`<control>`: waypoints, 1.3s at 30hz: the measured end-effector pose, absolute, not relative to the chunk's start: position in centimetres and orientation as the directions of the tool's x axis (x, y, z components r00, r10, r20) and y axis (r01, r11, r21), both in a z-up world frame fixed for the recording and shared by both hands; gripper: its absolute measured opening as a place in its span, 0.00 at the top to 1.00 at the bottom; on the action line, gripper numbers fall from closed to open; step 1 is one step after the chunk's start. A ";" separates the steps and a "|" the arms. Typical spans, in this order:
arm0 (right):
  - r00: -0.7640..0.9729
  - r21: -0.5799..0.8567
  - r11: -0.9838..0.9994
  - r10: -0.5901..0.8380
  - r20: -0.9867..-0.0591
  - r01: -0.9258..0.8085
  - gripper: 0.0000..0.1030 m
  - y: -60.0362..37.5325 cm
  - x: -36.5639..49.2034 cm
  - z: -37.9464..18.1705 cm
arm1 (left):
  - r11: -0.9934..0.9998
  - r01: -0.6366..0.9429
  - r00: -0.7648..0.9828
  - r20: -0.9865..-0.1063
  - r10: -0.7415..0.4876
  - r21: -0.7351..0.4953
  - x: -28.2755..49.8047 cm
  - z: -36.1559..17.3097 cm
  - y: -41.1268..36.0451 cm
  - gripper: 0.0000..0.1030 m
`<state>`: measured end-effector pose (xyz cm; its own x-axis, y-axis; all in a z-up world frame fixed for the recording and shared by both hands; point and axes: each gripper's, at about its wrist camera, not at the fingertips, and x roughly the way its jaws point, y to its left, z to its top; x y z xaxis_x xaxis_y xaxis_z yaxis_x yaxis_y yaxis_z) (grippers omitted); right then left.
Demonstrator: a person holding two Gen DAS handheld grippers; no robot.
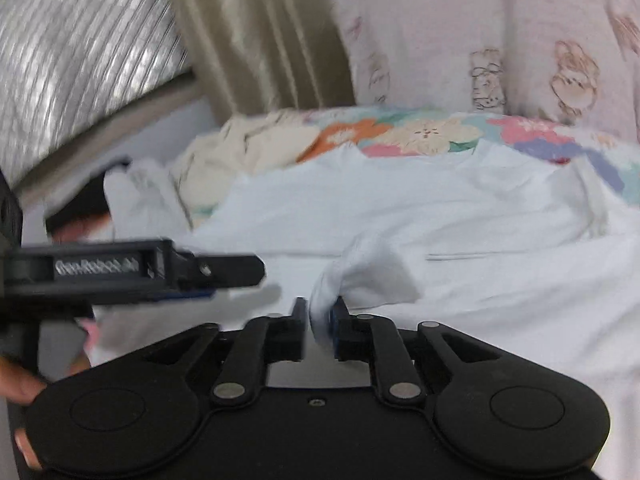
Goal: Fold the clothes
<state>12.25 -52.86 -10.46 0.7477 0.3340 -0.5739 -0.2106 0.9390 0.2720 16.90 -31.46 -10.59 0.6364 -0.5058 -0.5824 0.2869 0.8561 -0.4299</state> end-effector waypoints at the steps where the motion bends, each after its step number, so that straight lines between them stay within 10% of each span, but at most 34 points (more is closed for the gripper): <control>1: 0.734 0.267 0.937 0.345 -0.586 -0.227 0.69 -53.7 11.9 -9.8 | 0.853 0.298 0.639 -0.574 -0.511 -0.428 16.7 -10.5 -31.4 0.32; 14: 0.605 0.043 0.999 0.023 -0.796 0.020 0.55 -64.5 5.7 -8.1 | 0.857 0.496 0.624 -0.628 -0.465 -0.142 13.5 -11.0 -40.4 0.22; 16: 0.594 0.049 0.997 0.007 -0.805 0.054 0.54 -65.5 5.6 -8.9 | 0.867 0.488 0.654 -0.614 -0.442 -0.105 14.9 -11.8 -41.2 0.38; 17: 0.593 0.059 0.996 0.007 -0.805 0.069 0.53 -66.0 5.6 -9.3 | 0.867 0.482 0.633 -0.632 -0.447 -0.130 15.8 -12.1 -41.1 0.80; 18: 0.601 0.086 0.993 0.021 -0.799 0.080 0.53 -66.4 5.6 -9.7 | 0.865 0.474 0.601 -0.657 -0.455 -0.166 16.8 -12.4 -41.0 0.96; 30: 0.742 0.238 0.933 -0.043 -0.670 0.269 0.53 -68.3 7.7 -14.4 | 0.910 0.378 0.857 -0.308 -0.413 -0.169 16.1 -4.9 -36.6 0.96; 39: 0.772 0.142 0.930 -0.188 -0.607 0.338 0.61 -68.3 7.8 -14.6 | 0.933 0.277 0.871 -0.351 -0.345 -0.230 18.8 -7.5 -30.5 0.96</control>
<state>7.79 -68.27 -14.57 0.7722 -0.1880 -0.6069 0.3382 0.9303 0.1420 18.76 -30.47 -7.46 0.8706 -0.3450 -0.3509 0.2770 0.9329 -0.2300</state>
